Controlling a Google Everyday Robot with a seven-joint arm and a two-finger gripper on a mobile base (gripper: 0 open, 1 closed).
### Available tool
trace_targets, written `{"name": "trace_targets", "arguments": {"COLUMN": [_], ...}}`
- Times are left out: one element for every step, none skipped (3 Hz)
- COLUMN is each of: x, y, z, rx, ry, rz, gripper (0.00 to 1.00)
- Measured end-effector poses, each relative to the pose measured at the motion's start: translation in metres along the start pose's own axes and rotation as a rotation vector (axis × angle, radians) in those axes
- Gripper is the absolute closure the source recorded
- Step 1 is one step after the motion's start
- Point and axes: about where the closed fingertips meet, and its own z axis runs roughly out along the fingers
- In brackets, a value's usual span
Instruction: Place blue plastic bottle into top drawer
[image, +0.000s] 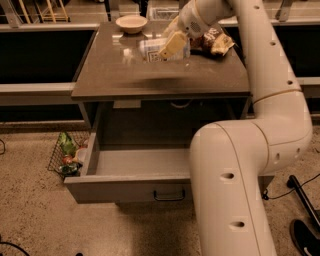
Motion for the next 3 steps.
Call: {"name": "trace_targets", "arguments": {"x": [-0.01, -0.01, -0.009], "y": [-0.003, 0.0, 0.015], "z": [-0.001, 0.003, 0.022], "rx": [0.008, -0.005, -0.064], "ry": [-0.115, -0.114, -0.109], "rz": [0.035, 0.035, 0.032], "gripper": [1.0, 1.0, 1.0]}}
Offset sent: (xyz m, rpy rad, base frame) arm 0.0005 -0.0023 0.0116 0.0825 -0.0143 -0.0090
